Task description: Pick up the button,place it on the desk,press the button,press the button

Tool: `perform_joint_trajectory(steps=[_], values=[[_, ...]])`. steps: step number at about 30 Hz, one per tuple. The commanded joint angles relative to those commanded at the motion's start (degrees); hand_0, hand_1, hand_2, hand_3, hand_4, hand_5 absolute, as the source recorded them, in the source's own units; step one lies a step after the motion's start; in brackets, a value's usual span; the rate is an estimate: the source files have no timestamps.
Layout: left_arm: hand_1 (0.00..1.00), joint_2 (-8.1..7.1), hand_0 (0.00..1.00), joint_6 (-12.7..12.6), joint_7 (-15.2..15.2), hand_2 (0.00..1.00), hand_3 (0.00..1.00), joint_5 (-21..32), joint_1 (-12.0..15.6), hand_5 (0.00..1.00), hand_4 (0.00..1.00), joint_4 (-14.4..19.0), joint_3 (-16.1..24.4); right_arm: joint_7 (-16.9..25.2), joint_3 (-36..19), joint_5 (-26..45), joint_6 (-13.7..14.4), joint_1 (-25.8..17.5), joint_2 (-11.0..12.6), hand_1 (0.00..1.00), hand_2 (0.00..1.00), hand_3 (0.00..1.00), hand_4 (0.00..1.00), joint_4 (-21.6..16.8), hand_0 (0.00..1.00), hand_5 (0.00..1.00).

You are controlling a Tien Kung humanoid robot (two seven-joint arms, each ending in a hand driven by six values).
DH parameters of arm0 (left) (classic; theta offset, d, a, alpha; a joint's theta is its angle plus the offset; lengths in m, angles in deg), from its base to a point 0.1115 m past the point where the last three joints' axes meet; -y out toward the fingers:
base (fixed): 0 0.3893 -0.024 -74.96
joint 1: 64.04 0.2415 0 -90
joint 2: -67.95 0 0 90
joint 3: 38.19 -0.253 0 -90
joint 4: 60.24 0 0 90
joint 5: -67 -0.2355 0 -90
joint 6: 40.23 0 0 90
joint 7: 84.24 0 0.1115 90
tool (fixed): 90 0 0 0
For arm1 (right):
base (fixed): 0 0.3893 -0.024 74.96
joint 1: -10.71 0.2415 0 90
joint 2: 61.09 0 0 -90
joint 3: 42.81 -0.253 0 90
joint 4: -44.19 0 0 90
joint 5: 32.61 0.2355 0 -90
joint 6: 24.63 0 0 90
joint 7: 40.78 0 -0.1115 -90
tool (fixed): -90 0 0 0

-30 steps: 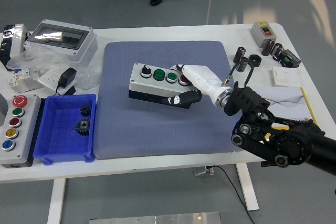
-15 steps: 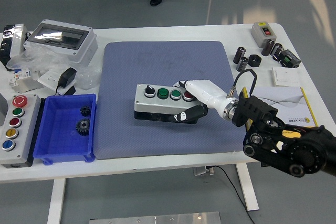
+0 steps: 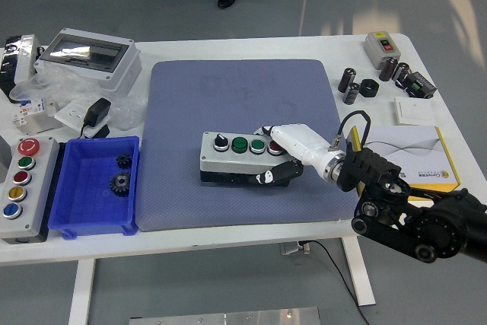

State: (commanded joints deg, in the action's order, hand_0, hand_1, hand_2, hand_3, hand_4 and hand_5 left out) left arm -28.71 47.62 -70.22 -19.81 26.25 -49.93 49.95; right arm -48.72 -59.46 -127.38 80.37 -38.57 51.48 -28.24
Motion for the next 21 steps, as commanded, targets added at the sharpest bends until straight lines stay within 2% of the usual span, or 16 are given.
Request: perform_joint_trajectory(steps=[1, 13, 14, 19, 20, 21], values=[[0.587, -0.02, 0.619, -0.01, 0.00, 0.566, 0.602, 0.00, 0.00, 0.273, 0.549, 0.00, -0.01, 0.02, 0.20, -0.15, 0.03, 0.09, -0.05, 0.367, 0.359, 0.411, 0.169, 0.21, 0.257, 0.002], [0.587, -0.16, 0.619, 0.10, 0.12, 0.566, 0.601, -0.20, 0.05, 0.272, 0.547, 0.00, 0.01, 0.15, 0.80, -0.19, -0.52, 0.52, -0.25, 0.392, 0.373, 0.428, 0.191, 1.48, 0.263, 0.002], [0.587, -0.16, 0.619, 0.12, 0.14, 0.566, 0.601, -0.25, 0.05, 0.271, 0.546, 0.00, 0.03, 0.08, 0.71, -0.09, -0.66, 0.49, -0.25, 0.447, 0.425, 0.469, 0.242, 1.55, 0.313, 0.002], [0.587, -0.17, 0.619, 0.19, 0.19, 0.566, 0.601, -0.30, -0.01, 0.271, 0.546, 0.00, 0.03, -0.12, 0.19, 0.77, -1.05, 0.28, -0.17, 0.447, 0.425, 0.469, 0.242, 1.73, 0.313, 0.002], [0.587, -0.17, 0.619, 0.21, 0.19, 0.566, 0.601, -0.30, -0.03, 0.270, 0.546, 0.00, 0.01, -0.13, 0.08, 1.00, -1.08, 0.25, -0.13, 0.493, 0.473, 0.498, 0.270, 1.74, 0.364, 0.002], [0.587, -0.18, 0.619, 0.23, 0.18, 0.566, 0.601, -0.29, -0.06, 0.270, 0.546, 0.00, -0.02, -0.12, -0.05, 1.24, -1.10, 0.21, -0.09, 0.493, 0.473, 0.498, 0.270, 1.73, 0.364, 0.002]])
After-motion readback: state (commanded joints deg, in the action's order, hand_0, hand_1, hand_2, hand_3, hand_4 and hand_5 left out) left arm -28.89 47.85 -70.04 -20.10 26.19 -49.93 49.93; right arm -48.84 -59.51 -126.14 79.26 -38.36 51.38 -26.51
